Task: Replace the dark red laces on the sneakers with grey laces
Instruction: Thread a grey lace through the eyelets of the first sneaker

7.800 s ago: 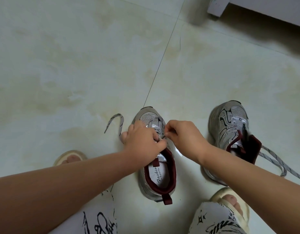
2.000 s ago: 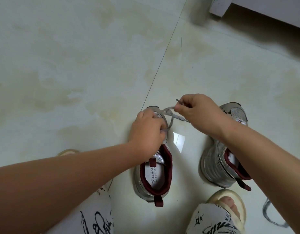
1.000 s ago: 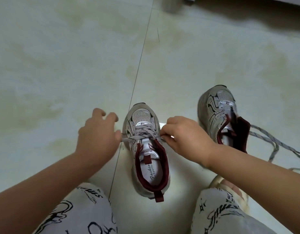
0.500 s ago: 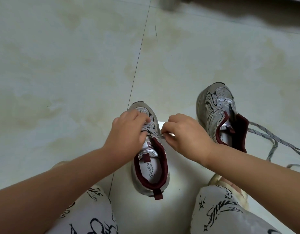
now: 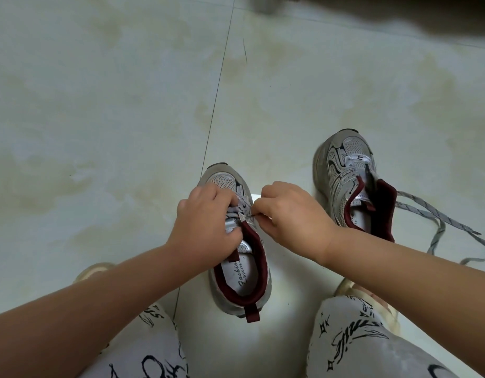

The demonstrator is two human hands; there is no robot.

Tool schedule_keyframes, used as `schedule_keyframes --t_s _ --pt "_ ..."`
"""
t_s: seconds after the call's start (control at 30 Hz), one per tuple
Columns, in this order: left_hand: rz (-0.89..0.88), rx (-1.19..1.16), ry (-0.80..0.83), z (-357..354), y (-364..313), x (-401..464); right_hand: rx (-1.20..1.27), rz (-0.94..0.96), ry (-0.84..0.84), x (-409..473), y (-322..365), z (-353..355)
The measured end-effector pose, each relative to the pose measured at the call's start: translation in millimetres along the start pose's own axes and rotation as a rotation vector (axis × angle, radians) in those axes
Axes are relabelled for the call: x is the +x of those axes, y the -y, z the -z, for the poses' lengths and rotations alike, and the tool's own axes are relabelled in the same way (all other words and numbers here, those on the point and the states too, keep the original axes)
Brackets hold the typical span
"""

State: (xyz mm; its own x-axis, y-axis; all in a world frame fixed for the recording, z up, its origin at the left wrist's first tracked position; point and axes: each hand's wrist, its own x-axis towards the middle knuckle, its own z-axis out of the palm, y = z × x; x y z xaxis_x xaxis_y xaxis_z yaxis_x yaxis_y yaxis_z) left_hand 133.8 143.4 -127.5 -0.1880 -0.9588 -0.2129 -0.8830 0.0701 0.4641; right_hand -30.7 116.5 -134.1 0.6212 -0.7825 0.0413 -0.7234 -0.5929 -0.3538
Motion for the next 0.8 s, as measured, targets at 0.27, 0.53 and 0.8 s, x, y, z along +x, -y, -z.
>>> schedule_keyframes --t_s 0.27,0.53,0.8 --pt "0.048 -0.011 -0.038 -8.9 -8.6 -4.8 -0.026 0.067 0.104 8.3 -0.2 4.0" --pt "0.274 -0.269 0.076 -10.3 -8.0 1.0 0.024 -0.039 0.044 3.6 3.8 2.1" --pt "0.289 -0.274 0.09 -10.3 -7.0 0.5 -0.033 0.03 0.116 5.5 7.6 5.6"
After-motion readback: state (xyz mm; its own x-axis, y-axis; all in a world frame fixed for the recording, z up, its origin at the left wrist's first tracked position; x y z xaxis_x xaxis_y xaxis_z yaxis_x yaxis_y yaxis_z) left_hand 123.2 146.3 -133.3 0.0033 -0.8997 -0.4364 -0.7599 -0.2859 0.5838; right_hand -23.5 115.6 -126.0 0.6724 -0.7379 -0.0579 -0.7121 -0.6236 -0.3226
